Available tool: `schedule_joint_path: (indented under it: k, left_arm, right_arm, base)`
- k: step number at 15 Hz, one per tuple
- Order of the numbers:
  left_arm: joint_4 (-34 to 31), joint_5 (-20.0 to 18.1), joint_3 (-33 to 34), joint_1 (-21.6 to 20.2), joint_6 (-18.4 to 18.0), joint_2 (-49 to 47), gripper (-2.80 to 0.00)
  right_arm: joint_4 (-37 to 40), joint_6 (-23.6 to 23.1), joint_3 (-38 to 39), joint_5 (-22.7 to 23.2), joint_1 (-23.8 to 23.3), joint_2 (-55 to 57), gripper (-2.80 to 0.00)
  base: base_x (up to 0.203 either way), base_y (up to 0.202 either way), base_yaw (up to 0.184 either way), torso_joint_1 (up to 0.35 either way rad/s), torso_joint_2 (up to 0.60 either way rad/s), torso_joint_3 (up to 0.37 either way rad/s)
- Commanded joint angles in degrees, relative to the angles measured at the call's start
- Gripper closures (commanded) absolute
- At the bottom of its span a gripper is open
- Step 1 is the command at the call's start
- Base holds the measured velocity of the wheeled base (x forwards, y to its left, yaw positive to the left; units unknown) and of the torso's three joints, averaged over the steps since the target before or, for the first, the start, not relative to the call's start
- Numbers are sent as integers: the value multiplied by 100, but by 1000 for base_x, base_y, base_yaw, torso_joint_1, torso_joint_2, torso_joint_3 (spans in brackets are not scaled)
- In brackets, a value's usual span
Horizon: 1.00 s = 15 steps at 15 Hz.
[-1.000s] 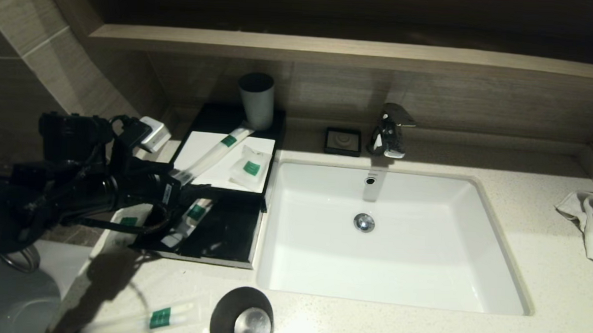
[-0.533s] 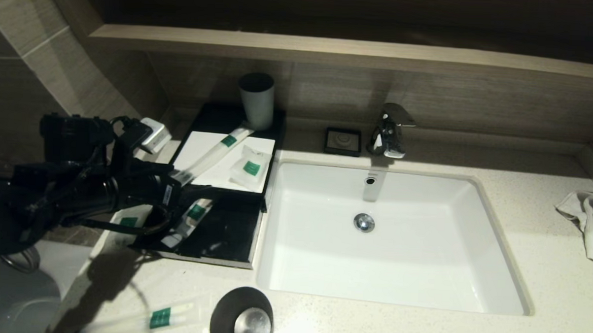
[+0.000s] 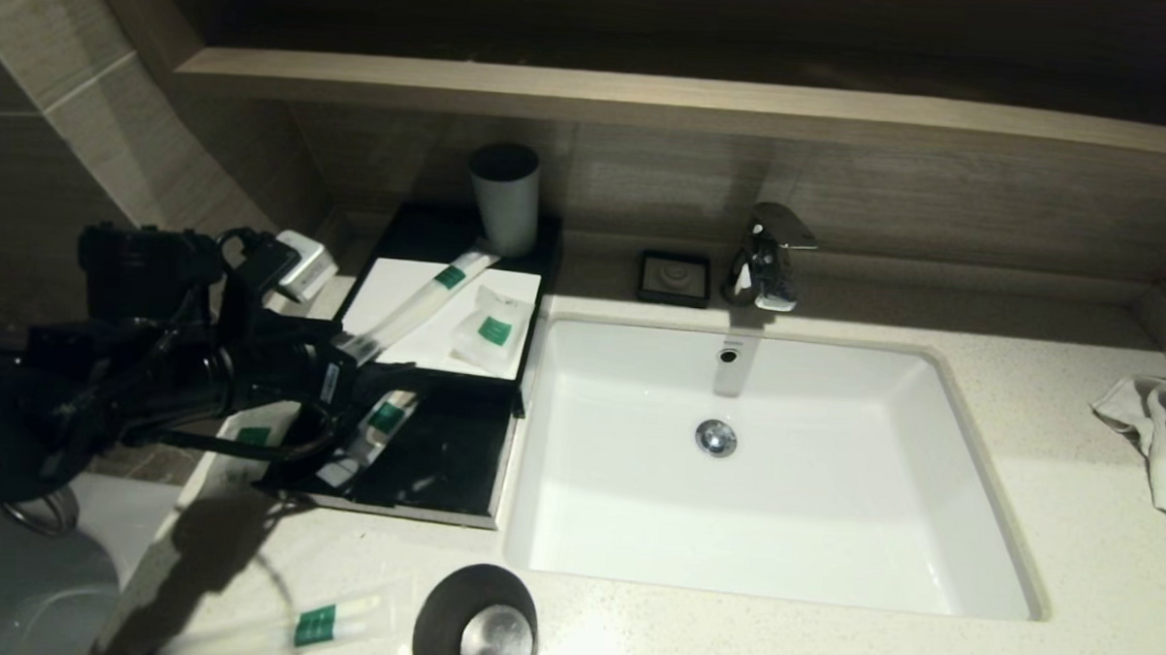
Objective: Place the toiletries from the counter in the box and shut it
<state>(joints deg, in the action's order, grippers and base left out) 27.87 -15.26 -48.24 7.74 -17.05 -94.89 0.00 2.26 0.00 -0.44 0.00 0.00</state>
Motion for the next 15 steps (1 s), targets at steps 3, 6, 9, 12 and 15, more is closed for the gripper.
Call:
schedule_joint_path:
  k: [3,6,9,12,15]
  left_arm:
    - [17,-12,60,-1,-62,-12,-280]
    - [17,-12,51,-1,-62,-12,-280]
    - [17,-12,61,-1,-62,-22,-280]
    - [17,-21,69,8,-62,-29,-280]
    - [17,-12,60,70,-55,-21,0]
  right_arm:
    - [0,2,9,0,0,0,0]
    - [0,2,8,0,0,0,0]
    - [0,2,9,0,0,0,0]
    - [0,2,9,0,0,0,0]
    - [0,2,6,0,0,0,0]
  base:
    - [0,0,0,0,0,0]
    - [0,0,0,0,0,0]
    - [0,0,0,0,0,0]
    - [0,0,0,0,0,0]
    - [0,0,0,0,0,0]
